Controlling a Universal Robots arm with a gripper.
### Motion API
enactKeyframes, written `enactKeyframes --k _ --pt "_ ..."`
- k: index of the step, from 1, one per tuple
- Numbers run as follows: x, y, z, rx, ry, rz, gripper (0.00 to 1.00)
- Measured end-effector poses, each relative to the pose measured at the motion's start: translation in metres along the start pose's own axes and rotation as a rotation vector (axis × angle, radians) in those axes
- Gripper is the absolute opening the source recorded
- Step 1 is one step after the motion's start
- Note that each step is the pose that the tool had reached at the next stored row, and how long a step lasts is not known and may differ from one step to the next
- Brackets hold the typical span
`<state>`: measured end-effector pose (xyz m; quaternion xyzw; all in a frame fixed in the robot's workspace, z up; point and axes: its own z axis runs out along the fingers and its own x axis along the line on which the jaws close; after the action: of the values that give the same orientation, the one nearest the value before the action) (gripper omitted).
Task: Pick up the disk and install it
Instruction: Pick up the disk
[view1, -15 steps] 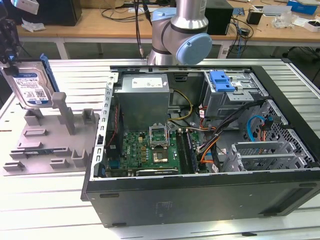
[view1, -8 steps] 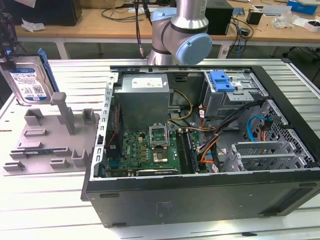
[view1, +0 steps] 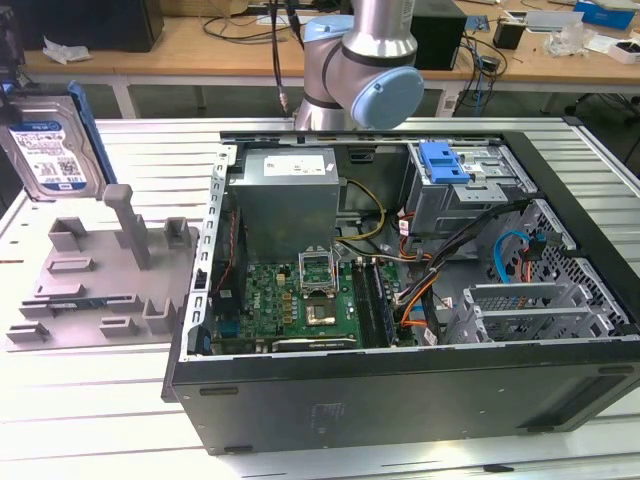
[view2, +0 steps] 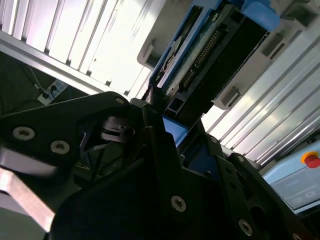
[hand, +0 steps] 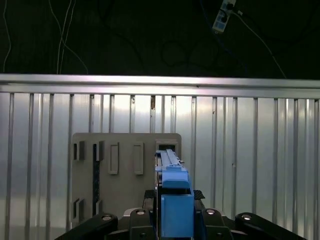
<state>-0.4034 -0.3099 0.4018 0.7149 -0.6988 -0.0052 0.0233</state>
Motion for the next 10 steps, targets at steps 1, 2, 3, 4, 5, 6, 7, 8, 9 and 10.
enactKeyframes --k 1,2,3,4,5,6,7,8,9,10 --pt "-0.0001 0.0002 -0.0063 0.0000 0.0041 0.000 0.37" --pt "-0.0003 0.0005 -0.0131 -0.0001 0.0083 0.000 0.37" --pt "-0.0007 0.0009 -0.0211 0.0000 0.0135 0.001 0.37" --pt "-0.0009 0.0011 -0.0292 0.0001 0.0185 0.001 0.37" --pt "-0.0010 0.0014 -0.0349 0.0001 0.0214 0.001 0.37" --pt "-0.0010 0.0016 -0.0402 0.0003 0.0235 0.001 0.37" --pt "-0.0010 0.0017 -0.0437 0.0002 0.0247 0.001 0.37" --pt "-0.0009 0.0020 -0.0516 0.0003 0.0276 0.001 0.37" --pt "-0.0007 0.0023 -0.0586 0.0004 0.0294 0.001 0.37" --pt "-0.0006 0.0025 -0.0636 0.0004 0.0309 0.001 0.37"
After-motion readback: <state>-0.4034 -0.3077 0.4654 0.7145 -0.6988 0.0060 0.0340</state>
